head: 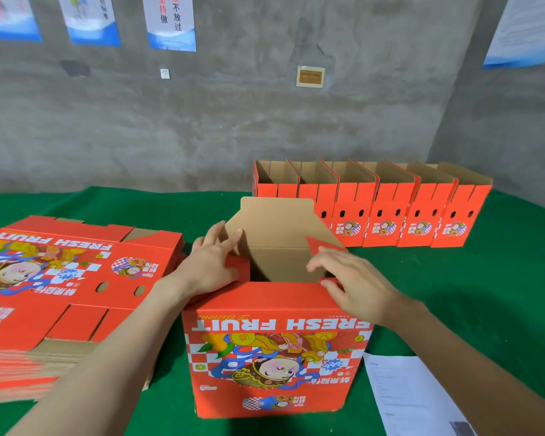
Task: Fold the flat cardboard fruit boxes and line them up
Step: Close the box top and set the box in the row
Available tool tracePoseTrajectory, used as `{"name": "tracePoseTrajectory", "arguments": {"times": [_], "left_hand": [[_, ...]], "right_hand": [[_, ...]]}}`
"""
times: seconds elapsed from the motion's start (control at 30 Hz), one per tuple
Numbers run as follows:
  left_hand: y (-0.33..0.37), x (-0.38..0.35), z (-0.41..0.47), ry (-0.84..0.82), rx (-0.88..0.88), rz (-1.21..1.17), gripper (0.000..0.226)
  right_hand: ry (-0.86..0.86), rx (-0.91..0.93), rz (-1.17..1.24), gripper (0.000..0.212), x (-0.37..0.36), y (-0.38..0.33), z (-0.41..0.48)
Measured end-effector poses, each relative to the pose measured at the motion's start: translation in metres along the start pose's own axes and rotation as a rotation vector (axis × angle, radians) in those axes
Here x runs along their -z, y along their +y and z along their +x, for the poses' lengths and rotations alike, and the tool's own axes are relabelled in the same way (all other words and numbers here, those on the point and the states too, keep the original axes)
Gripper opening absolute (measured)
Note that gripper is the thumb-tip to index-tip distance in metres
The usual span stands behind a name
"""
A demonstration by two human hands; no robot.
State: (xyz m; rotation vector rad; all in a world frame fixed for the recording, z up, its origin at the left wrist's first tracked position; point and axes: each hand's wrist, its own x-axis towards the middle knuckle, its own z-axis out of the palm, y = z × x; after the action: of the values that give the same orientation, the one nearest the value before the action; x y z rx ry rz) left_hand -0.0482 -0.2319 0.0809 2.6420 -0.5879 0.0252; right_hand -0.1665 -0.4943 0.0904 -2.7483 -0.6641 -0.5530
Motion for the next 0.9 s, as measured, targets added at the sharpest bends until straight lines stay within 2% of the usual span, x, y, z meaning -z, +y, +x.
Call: {"name": "tracePoseTrajectory", "arguments": {"times": [0.1,0.3,0.37,0.4,0.5,0.6,0.67,0.77,0.83,0.9], "left_hand": [[-0.002,-0.001,-0.001,0.005,-0.019,-0.001,0.088],[-0.002,0.004,-0.012,0.123,-0.151,-0.189,0.111],[0.000,0.005,-0.017,0.151,-0.167,-0.236,0.110],[0.000,0.005,-0.018,0.162,-0.181,-0.237,0.102],[0.001,0.005,-0.017,0.179,-0.225,-0.152,0.058],[0.004,0.003,-0.016,0.140,-0.150,-0.135,0.040],[0.007,0.005,-0.016,0.093,-0.092,-0.255,0.026],[0.009,0.007,-0.017,0.023,-0.074,-0.309,0.028],[0.009,0.007,-0.018,0.030,-0.073,-0.203,0.044],[0.011,0.006,-0.019,0.043,-0.045,-0.102,0.064]], "right_hand": [[0.104,-0.044,0.109,0.023,-0.003,-0.002,-0.002],[0.108,-0.199,0.270,0.010,-0.008,0.003,0.000],[0.143,-0.215,0.285,0.009,-0.008,0.002,0.000],[0.164,-0.221,0.282,0.008,-0.008,0.001,-0.001],[0.252,-0.273,0.295,0.009,-0.007,-0.002,-0.002],[0.295,-0.375,0.368,0.013,-0.003,-0.002,-0.001],[0.212,-0.437,0.378,0.020,-0.001,0.001,0.004],[-0.017,-0.580,0.335,0.044,0.002,0.008,0.014],[-0.130,-0.638,0.329,0.058,0.001,0.011,0.021],[-0.168,-0.655,0.294,0.067,-0.002,0.013,0.027]]}}
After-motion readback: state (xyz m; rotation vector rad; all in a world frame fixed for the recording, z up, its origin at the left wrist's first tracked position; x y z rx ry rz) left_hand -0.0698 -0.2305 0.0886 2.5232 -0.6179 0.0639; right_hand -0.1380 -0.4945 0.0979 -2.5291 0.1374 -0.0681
